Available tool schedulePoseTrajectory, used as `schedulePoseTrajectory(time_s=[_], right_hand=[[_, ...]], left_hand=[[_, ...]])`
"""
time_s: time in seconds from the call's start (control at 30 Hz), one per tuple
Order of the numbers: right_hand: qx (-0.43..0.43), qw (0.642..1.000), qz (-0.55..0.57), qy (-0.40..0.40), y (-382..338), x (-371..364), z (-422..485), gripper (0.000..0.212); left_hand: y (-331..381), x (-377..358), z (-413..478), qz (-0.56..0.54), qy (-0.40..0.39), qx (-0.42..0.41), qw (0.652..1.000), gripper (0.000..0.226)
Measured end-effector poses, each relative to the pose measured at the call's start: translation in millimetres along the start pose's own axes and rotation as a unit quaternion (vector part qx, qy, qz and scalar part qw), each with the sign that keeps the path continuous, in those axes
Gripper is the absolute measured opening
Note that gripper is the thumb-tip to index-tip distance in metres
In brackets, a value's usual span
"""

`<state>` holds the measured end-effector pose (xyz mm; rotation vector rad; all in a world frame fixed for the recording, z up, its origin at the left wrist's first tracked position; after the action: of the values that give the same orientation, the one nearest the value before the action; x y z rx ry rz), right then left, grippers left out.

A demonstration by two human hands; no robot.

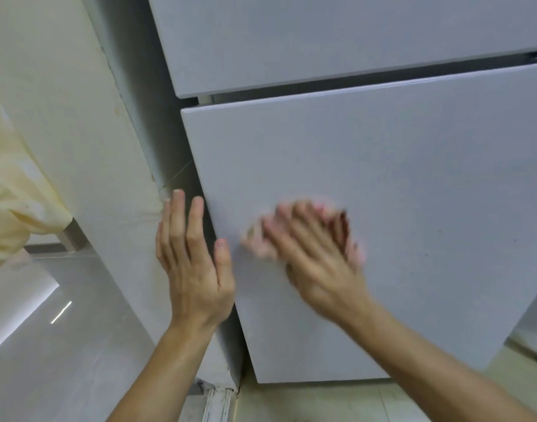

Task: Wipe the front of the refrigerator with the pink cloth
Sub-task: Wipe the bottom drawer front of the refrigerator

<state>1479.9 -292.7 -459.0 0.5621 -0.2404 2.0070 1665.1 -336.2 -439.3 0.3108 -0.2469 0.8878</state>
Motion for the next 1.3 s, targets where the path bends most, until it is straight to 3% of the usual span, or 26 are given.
schedulePoseTrajectory(time_s=[0.13,0.2,0.27,0.37,0.43,0.5,0.57,0.7,0.77,0.9,1.0,1.07,1.17,1.3], right_hand=[[-0.127,0.971,-0.103,0.175,12.7,65.2,99.9,0.058],[-0.147,0.962,-0.123,0.196,10.3,73.0,120.0,0.053],[-0.114,0.964,-0.137,0.197,10.6,72.0,117.1,0.05],[-0.032,0.98,-0.151,0.129,17.2,49.6,59.4,0.05],[0.036,0.984,-0.175,0.022,23.2,22.6,-12.4,0.056],[0.11,0.968,-0.208,-0.093,35.1,-1.6,-87.9,0.067],[0.158,0.95,-0.219,-0.157,48.9,-7.7,-134.5,0.076],[0.121,0.957,-0.188,-0.185,58.8,-6.7,-146.0,0.096],[0.077,0.974,-0.143,-0.157,60.4,-0.4,-126.7,0.103],[-0.03,0.996,-0.06,0.054,71.9,58.6,-32.7,0.068],[-0.167,0.959,0.03,0.226,75.4,103.0,46.5,0.06],[-0.194,0.939,0.046,0.28,72.4,117.2,78.9,0.049],[-0.143,0.957,-0.036,0.251,69.3,113.7,74.9,0.05],[-0.049,0.986,-0.11,0.117,70.4,67.8,-10.8,0.059]], left_hand=[[23.1,-11.3,4.5,0.029,-0.017,-0.028,0.999,0.067],[30.4,-17.7,6.6,0.045,-0.017,-0.032,0.998,0.068],[32.6,-21.6,6.5,0.058,-0.007,-0.028,0.998,0.068],[31.7,-23.0,6.5,0.06,0.009,-0.028,0.998,0.067],[33.1,-23.7,6.5,0.056,0.018,-0.028,0.998,0.068],[35.2,-24.2,6.2,0.057,0.026,-0.021,0.998,0.069],[39.4,-24.6,5.1,0.062,0.029,-0.02,0.997,0.067],[56.8,-29.4,0.0,0.056,0.008,-0.052,0.997,0.068],[67.5,-33.1,-4.0,0.052,-0.012,-0.078,0.996,0.071],[79.6,-38.7,-5.2,0.057,-0.021,-0.098,0.993,0.08],[91.8,-39.8,-0.9,0.053,-0.011,-0.097,0.994,0.085],[100.2,-41.6,3.3,0.045,-0.01,-0.105,0.993,0.088],[103.5,-42.0,7.9,0.029,-0.003,-0.093,0.995,0.085],[108.2,-48.5,8.8,0.006,0.006,-0.077,0.997,0.076]])
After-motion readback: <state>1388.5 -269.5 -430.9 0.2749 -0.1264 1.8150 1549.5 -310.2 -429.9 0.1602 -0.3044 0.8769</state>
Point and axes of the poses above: each hand's wrist, its own z-axis towards the middle knuckle, its own x-axis out of the back of the hand, y = z × x, the point moved 6 cm from there along z, towards the middle knuckle, and after that the axes turned 2 degrees about z, right-handed, at the moved point
